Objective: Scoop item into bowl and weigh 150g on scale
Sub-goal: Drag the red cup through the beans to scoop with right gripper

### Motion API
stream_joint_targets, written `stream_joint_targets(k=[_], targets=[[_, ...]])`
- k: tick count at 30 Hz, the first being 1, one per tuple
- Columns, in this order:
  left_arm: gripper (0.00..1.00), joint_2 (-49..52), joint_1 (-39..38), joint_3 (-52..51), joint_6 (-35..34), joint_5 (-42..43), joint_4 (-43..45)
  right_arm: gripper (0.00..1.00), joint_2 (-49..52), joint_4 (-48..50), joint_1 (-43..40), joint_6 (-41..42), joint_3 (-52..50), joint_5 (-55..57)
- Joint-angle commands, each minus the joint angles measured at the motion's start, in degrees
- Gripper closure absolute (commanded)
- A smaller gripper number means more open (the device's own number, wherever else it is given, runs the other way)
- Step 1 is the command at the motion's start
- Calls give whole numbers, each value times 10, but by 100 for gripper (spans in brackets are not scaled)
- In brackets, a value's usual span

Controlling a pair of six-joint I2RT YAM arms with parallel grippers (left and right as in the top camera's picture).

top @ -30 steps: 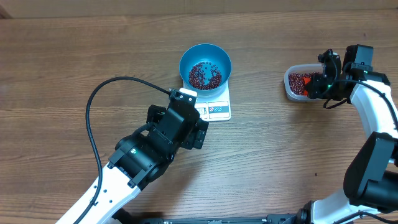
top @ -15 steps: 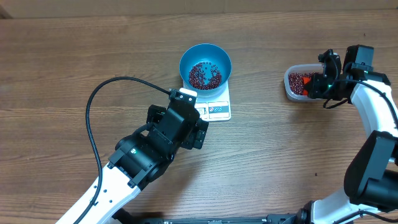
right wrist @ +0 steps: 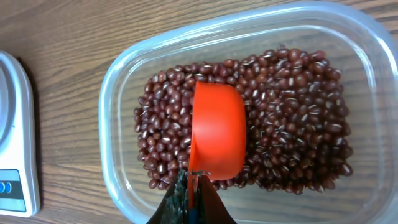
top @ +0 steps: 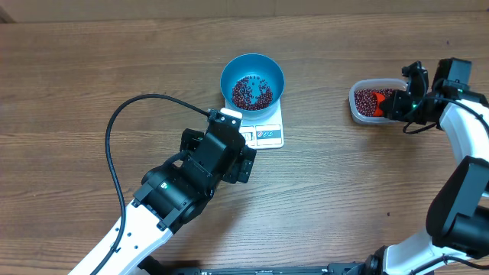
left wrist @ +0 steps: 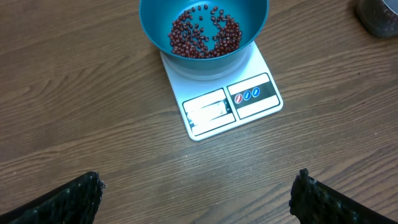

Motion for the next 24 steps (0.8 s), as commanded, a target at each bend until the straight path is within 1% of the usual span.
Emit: stream_joint_targets(k=[1,10,18,24], targets=[[1,3,6,-3,5,-2,0,96,27,-3,-6,12,0,-2],[1,3,6,-3,5,-2,0,96,34,3,-9,43,0,-5],[1,3,6,-3,5,-2,0,96,34,7,-38,87,0,-8],[1,3,6,-3,5,-2,0,96,34,6,-54,101,0,-29]])
